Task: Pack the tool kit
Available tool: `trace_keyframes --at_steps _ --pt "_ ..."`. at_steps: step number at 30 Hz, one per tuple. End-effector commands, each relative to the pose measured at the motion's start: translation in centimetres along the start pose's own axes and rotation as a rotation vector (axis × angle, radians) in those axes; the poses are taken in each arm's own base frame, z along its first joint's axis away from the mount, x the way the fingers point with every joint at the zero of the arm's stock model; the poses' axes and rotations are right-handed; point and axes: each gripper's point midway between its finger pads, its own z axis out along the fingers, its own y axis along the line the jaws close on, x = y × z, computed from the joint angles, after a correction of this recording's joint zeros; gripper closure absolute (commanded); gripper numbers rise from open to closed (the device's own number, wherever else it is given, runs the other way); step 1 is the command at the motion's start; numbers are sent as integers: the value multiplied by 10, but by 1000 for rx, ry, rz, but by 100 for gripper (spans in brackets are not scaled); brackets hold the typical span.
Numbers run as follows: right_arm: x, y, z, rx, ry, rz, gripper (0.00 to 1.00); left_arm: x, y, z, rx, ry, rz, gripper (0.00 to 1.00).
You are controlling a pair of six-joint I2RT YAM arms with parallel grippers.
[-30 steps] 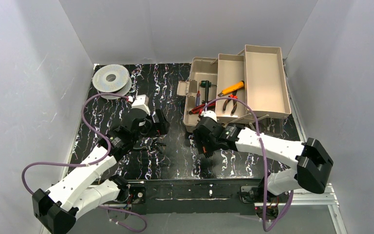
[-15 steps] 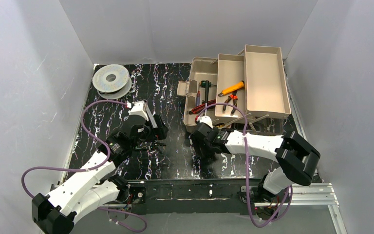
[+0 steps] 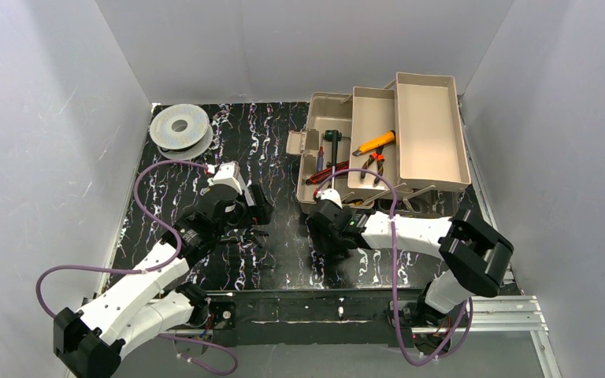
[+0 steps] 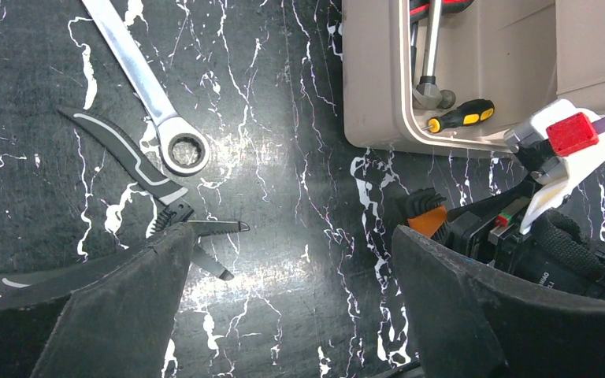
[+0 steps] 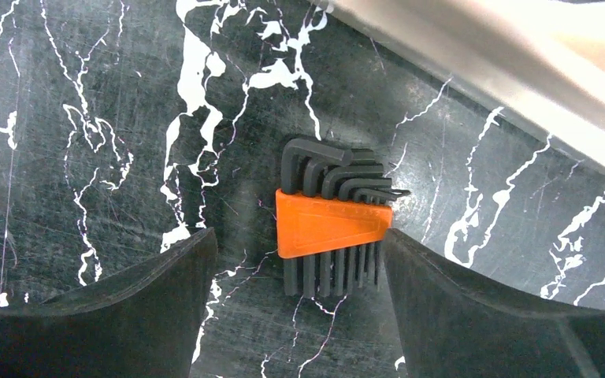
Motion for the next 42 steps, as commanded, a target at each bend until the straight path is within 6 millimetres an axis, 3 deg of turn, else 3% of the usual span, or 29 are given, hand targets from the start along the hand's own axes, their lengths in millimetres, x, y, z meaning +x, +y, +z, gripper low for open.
trace_keyframes --at_steps 1,9,20,24,30,35,42 --pt "-10 2 6 -9 -9 3 15 -13 -4 -2 2 -39 11 3" --pt "-4 -16 10 -36 23 97 16 -13 0 -6 -9 -48 10 3" --pt "5 -23 11 -19 52 91 18 -13 -3 -4 -1 -46 7 3" --pt "18 -23 15 -21 88 107 20 -14 -2 -4 -1 -51 6 3" --pt "35 -29 22 12 119 103 29 -13 -1 -5 -2 -53 6 3" --pt "29 -24 16 52 82 53 53 -14 -3 -4 5 -51 4 3" --pt "12 -23 2 101 24 19 58 -15 -4 -6 9 -56 2 4"
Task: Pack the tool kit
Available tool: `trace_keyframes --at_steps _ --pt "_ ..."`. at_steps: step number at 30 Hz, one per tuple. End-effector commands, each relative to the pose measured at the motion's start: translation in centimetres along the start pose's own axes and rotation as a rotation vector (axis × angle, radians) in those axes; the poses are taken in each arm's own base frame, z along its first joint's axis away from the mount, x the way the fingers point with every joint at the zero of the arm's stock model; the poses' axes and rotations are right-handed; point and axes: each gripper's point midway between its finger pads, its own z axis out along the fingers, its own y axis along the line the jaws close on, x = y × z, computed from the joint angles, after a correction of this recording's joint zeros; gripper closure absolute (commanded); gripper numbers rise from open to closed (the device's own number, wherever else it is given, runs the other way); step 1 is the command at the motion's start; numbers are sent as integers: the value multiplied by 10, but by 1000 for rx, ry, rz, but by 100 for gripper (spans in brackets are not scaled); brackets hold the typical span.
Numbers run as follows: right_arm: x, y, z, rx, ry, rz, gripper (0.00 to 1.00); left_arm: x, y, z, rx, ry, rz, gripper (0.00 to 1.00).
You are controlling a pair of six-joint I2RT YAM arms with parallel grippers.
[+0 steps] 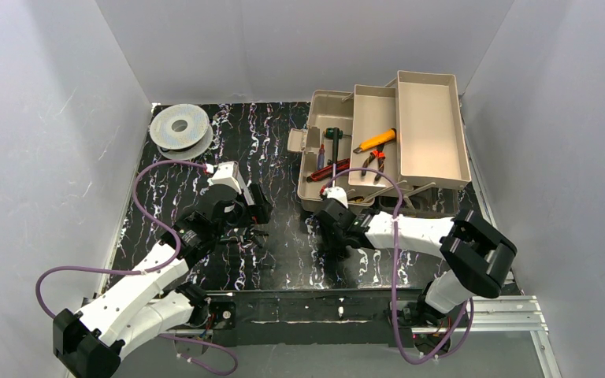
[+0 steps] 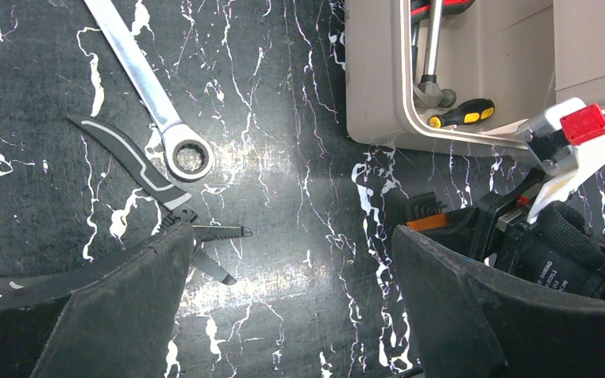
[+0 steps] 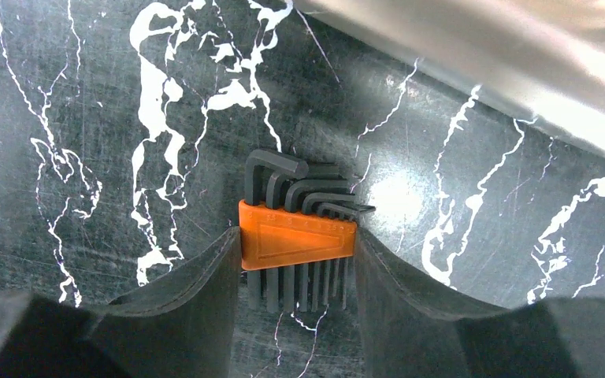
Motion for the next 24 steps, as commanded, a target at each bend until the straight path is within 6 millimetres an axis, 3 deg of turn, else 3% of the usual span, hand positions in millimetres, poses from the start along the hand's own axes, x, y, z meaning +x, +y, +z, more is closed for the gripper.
trace_keyframes --at_steps 1,8,13,20,24 --pt "11 -11 -8 86 41 -51 58 -11 -4 -5 12 -36 0 4" --pt "-33 4 -55 -17 -131 -69 59 -11 -4 -6 12 -36 -5 4" --pt "-87 7 -108 -90 -344 -106 60 -12 -7 -5 24 -38 -10 4" --pt "-175 -44 -192 53 -657 -50 63 -20 -19 -5 55 -30 12 4" --pt "-207 -95 -215 150 -699 56 64 -21 -30 6 78 11 28 3"
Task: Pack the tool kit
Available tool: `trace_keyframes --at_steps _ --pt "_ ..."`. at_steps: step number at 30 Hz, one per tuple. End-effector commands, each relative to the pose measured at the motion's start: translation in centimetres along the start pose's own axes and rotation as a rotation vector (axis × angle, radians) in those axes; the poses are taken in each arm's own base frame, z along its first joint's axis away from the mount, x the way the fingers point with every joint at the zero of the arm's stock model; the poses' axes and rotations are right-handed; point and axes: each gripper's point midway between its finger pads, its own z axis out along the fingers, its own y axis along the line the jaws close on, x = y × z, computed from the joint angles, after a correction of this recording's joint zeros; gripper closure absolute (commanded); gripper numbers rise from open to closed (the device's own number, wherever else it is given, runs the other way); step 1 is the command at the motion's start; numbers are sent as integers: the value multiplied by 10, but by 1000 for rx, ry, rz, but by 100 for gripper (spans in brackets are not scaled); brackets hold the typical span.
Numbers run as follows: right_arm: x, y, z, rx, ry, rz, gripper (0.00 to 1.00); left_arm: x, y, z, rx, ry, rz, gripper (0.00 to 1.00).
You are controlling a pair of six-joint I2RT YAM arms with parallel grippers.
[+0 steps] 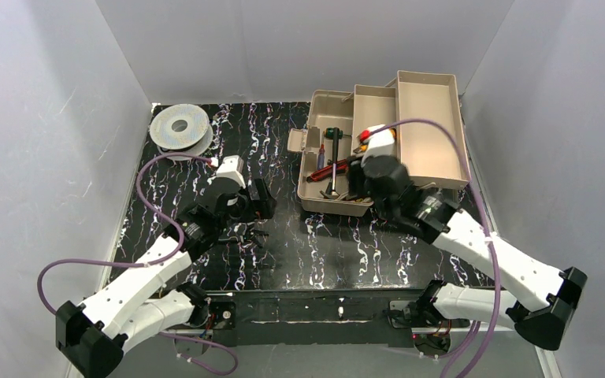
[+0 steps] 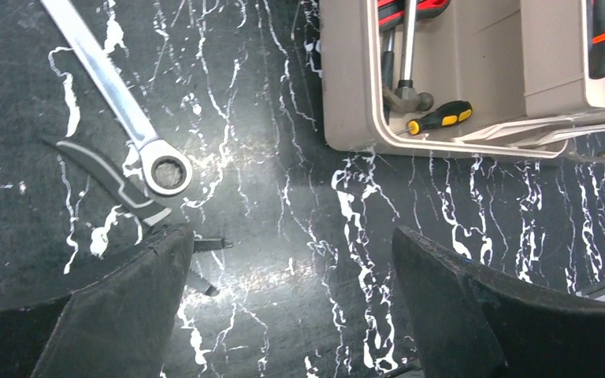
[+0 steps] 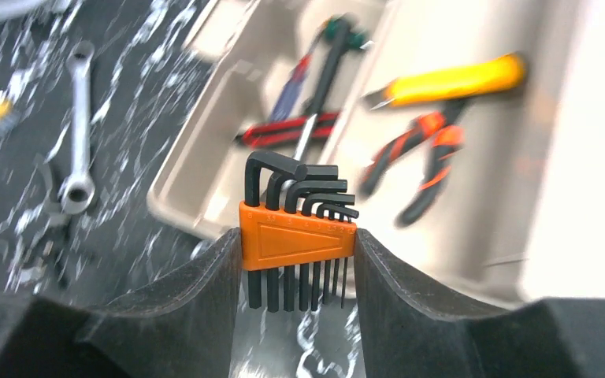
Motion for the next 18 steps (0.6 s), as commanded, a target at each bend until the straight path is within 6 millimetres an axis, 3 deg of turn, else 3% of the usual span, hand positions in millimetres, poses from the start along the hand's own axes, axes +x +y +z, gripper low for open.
trace_keyframes --at_steps 1,4,8,13,14,16,18 --pt "-66 -72 -10 200 -127 74 64 -13 -23 10 59 17 22 3" --pt "-76 -123 -12 333 -136 156 65 -11 -34 28 59 78 22 3" --pt "-84 -170 -13 409 -132 281 68 -11 -49 53 64 142 17 2" --pt "-74 -200 -3 457 -42 348 67 -11 -56 81 47 182 23 2" --pt "-72 -202 0 452 -23 356 58 -10 -56 87 39 194 22 2" --pt "-67 -201 4 446 1 367 31 -8 -56 95 26 210 21 2" --pt "-67 -200 4 442 0 379 23 -7 -57 103 20 221 18 2"
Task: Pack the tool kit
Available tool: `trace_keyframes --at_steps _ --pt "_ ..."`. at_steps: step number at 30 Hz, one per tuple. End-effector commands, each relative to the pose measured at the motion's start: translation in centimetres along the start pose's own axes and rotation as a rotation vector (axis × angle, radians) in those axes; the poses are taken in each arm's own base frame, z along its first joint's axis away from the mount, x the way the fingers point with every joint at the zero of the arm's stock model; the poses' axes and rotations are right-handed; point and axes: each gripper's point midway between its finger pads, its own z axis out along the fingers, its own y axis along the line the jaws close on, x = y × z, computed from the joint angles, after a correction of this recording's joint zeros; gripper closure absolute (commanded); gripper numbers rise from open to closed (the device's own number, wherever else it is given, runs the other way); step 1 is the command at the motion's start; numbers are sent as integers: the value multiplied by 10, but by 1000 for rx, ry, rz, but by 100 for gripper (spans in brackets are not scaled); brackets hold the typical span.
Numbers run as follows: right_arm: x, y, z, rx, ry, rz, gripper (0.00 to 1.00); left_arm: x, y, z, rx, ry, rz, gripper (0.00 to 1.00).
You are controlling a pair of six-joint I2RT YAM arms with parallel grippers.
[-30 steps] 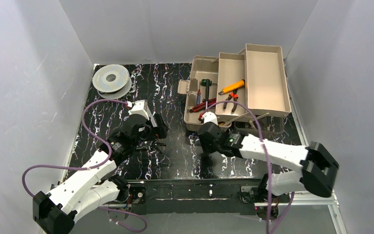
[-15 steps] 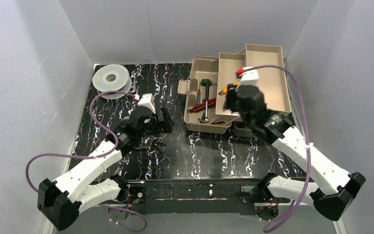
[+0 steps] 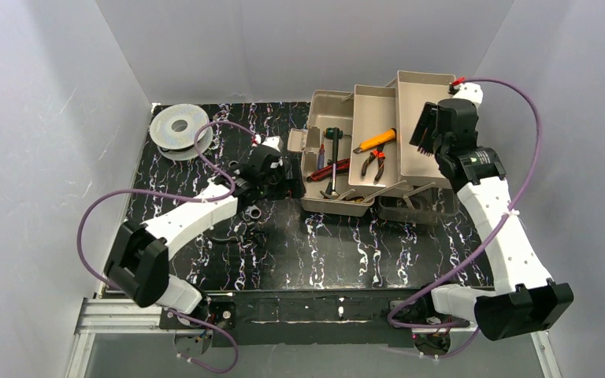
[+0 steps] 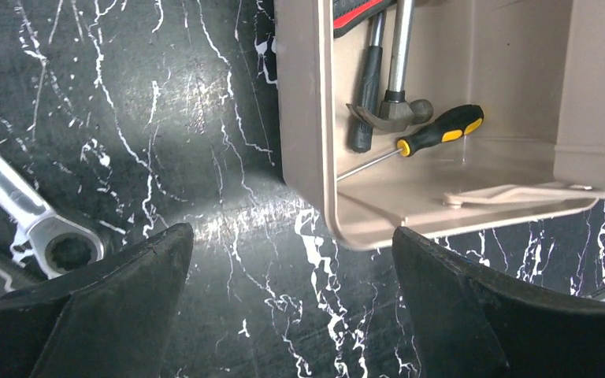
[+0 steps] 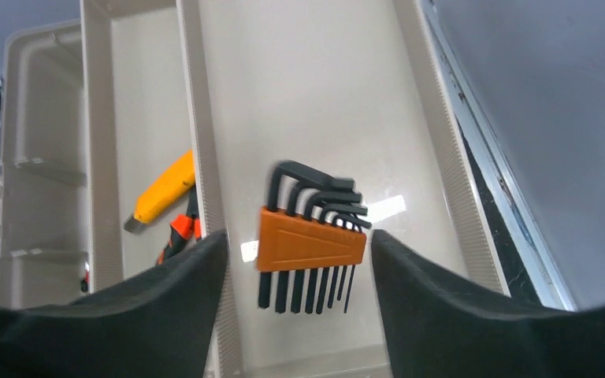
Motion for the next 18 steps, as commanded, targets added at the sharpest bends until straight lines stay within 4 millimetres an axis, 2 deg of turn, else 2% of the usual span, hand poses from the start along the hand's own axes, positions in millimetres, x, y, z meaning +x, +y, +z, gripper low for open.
trace_keyframes --at_steps 1,4,7,10,13,15,18 --pt "-9 11 -11 -65 2 45 22 -15 -10 7 17 -12 -9 2" --pt "-11 16 -20 -110 -6 56 18 -15 -10 16 6 -1 -14 2" --pt "-6 29 -33 -215 -3 70 18 -20 -9 11 -7 -17 -16 2" --pt "6 47 -50 -366 27 57 20 -25 -1 0 -26 -66 -7 2" --pt "9 56 -72 -473 22 37 21 -28 12 -16 -74 -105 1 2" --pt "9 62 -85 -530 24 19 21 -30 23 -28 -114 -136 -2 2" --pt "14 70 -93 -568 68 -4 24 -30 48 -46 -205 -190 -35 2"
